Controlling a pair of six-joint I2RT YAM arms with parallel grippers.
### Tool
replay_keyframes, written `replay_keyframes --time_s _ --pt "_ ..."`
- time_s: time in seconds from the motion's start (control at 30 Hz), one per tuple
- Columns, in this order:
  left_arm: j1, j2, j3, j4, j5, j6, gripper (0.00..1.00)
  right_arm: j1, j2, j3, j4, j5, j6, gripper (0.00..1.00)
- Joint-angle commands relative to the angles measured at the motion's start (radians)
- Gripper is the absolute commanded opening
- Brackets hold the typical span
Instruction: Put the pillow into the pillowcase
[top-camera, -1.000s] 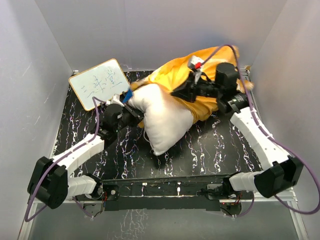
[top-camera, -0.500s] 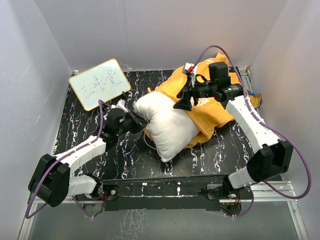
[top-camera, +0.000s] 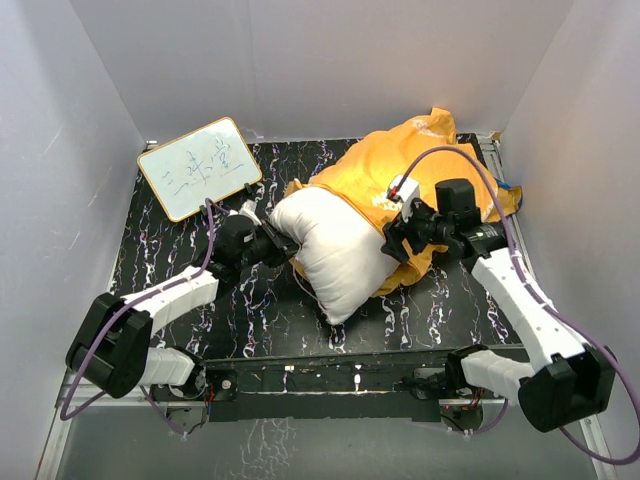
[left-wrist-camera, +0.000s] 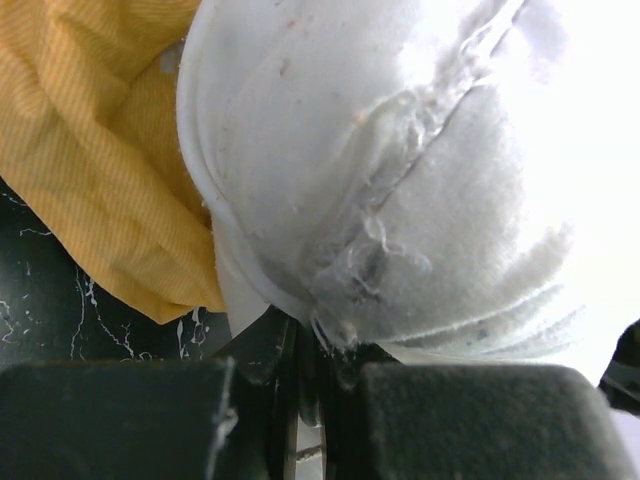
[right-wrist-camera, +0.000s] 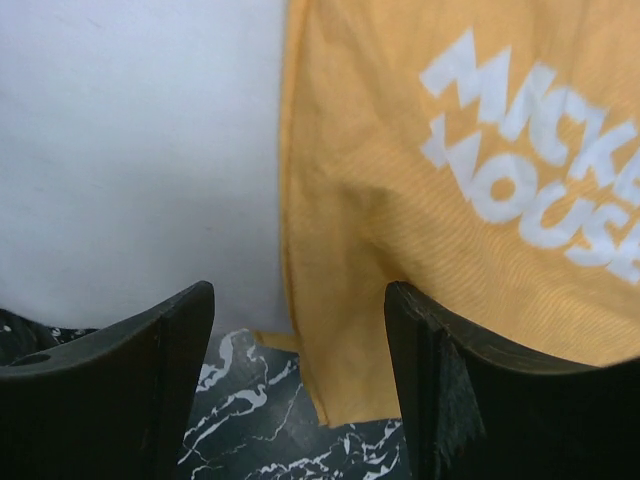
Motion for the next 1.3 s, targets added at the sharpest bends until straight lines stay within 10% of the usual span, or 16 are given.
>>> replay_keyframes --time_s 0.0,0.2,0.3,0.47,0.67,0.83,1.07,1.27 --pt "-0.001 0.023 0.053 0.069 0.061 -0.001 0.0 -0.006 0.041 -0.058 0.125 0.182 0.011 0.69" --pt "0.0 0.029 0.06 0.069 0.079 -0.013 0.0 0.001 0.14 -0.036 0.188 0.281 0.016 0.5" --pt "0.0 0.027 0.05 0.068 0.073 -0.015 0.0 0.0 0.143 0.007 0.179 0.279 -0.016 0.22" --pt "0.0 0.058 0.064 0.097 0.088 -0.021 0.0 0.0 0.135 0.133 -0.028 -0.083 -0.166 0.08" --pt "-0.001 0.18 0.163 0.173 0.162 -0.014 0.0 0.102 0.198 0.34 0.123 -0.615 0.174 0.08" --pt "-0.01 0.292 0.355 0.201 0.227 0.005 0.0 0.157 0.396 0.569 0.337 -0.639 0.468 0.08" --pt "-0.024 0.228 0.27 0.133 0.195 0.044 0.08 0.153 0.466 0.49 0.01 -0.409 0.14 0.09" --pt "-0.024 0.065 0.109 -0.086 0.16 0.178 0.51 0.067 0.401 0.462 -0.296 -0.446 -0.199 0.48"
